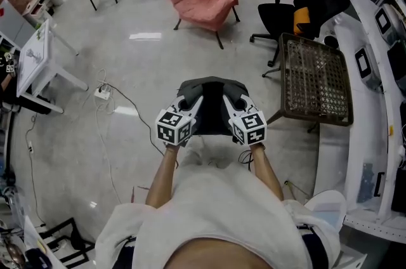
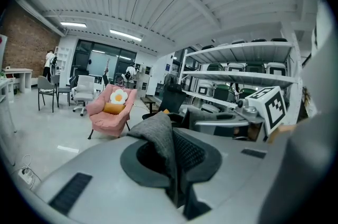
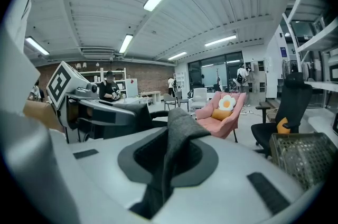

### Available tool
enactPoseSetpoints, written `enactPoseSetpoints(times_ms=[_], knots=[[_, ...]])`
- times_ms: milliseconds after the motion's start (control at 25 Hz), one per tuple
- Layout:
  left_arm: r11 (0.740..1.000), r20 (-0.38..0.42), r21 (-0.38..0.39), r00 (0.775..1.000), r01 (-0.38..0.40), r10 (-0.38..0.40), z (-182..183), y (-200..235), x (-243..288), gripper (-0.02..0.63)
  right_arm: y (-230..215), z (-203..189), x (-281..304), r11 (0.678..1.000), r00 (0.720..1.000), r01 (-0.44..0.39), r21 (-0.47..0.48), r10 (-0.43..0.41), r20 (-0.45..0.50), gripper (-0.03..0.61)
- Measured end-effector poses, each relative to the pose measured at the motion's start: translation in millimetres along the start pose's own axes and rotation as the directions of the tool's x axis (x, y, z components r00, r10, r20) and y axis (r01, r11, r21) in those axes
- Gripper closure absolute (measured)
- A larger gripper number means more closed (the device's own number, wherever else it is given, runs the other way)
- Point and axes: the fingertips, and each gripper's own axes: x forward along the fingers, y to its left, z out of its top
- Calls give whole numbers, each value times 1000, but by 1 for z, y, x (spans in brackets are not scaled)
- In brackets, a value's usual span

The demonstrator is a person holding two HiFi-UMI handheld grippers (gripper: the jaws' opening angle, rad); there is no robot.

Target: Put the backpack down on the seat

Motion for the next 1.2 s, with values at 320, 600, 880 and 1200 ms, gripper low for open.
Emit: enactPoseSetpoints(times_ms=[320, 600, 880, 1200], knots=[[1000, -5, -13, 1000, 6, -6, 7, 34, 37, 578, -30, 3, 41, 1000, 1000, 4, 3, -4, -14, 554], [999, -10, -34, 1000, 18, -18, 21, 90, 79, 578, -60, 14, 103, 1000, 999, 13, 1, -12, -37, 554], [998, -12, -58, 999, 37, -38, 52, 165, 126, 578, -93, 41, 182, 1000, 998, 25, 7, -25, -64, 552], [996, -13, -53, 997, 77, -78, 104, 249, 179, 578, -135, 85, 271, 998, 996, 58, 12, -57, -71, 554]])
